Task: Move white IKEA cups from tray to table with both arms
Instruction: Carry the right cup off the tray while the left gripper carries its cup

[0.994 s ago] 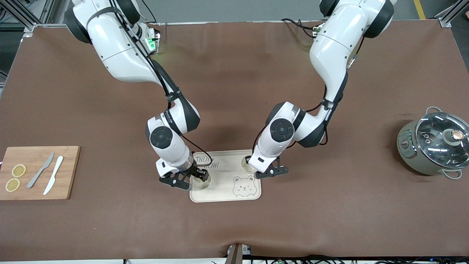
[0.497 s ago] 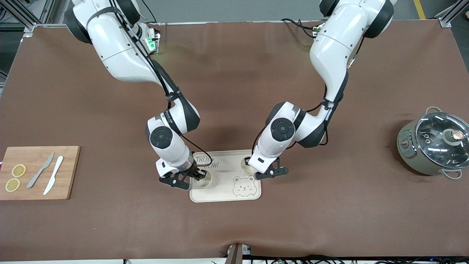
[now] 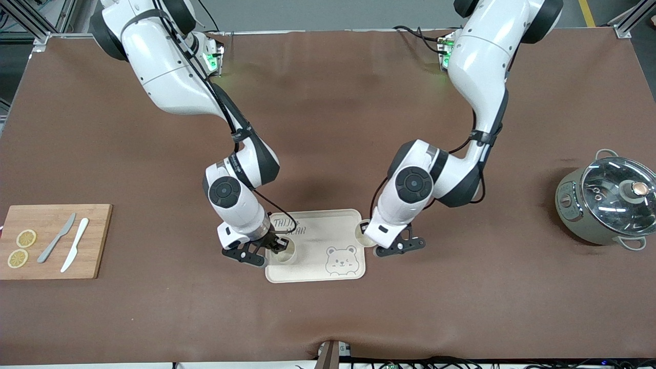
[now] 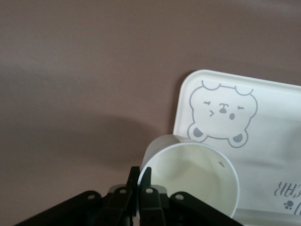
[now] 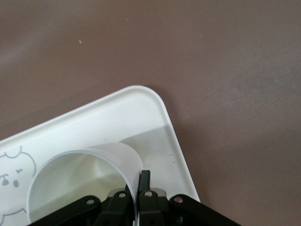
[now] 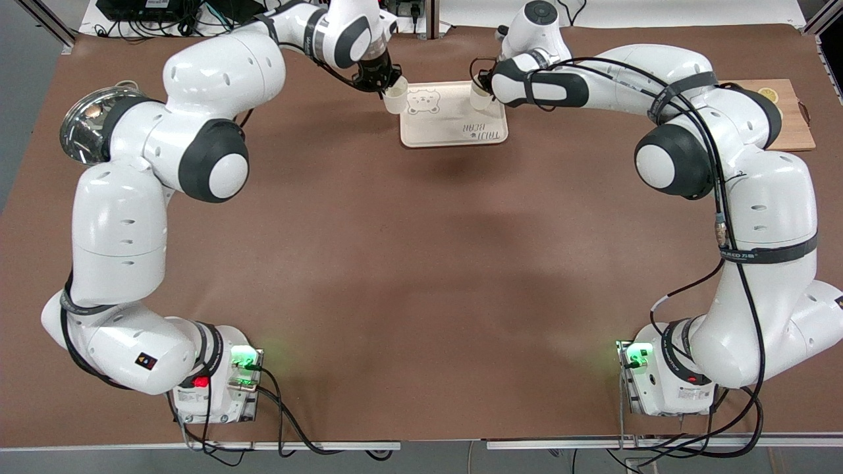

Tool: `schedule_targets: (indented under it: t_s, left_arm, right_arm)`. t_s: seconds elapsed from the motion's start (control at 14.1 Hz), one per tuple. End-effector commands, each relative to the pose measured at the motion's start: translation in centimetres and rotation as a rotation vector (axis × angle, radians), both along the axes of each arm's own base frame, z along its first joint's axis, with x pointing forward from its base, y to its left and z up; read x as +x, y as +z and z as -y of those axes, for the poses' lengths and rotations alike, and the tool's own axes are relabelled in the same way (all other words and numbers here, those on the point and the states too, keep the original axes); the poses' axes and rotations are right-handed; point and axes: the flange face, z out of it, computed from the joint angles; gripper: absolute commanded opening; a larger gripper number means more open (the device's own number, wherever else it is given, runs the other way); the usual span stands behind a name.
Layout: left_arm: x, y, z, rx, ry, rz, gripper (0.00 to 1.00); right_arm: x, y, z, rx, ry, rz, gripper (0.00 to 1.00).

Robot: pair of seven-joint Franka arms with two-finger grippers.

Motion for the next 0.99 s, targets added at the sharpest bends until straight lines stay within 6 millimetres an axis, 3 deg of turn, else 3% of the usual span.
schedule_targets:
  t_s: [0.0, 0.14, 0.21, 0.43, 0.57, 0.92]
  left_arm:
    - [0.6, 2.1, -2.4, 0.035, -0.032, -0.013, 0.00]
    - [1.7, 4.5, -5.2, 0.044, -0.053, 0.000, 0.00]
    - [2.4, 6.2, -6.9, 0.042, -0.074, 0.020, 0.00]
    - [3.2, 7.7, -10.9, 0.063, -0.112, -0.012, 0.00]
    - [4.1, 8.4, -14.0, 0.067, -0.165, -0.004, 0.00]
    - [6.2, 7.8, -21.7, 0.077, -0.239, -0.010, 0.00]
  right_arm:
    - [1.1, 3.5, 1.4, -0.038, -0.026, -0.060, 0.02]
    - [2.1, 6.9, 3.0, -0.071, 0.006, -0.108, 0.02]
    - [2.6, 8.3, 4.7, -0.084, 0.036, -0.121, 0.02]
    - [4.2, 11.0, 11.4, -0.111, 0.134, -0.131, 0.02]
    - [5.0, 12.0, 15.1, -0.125, 0.195, -0.133, 0.02]
    - [6.3, 12.3, 23.3, -0.146, 0.326, -0.133, 0.02]
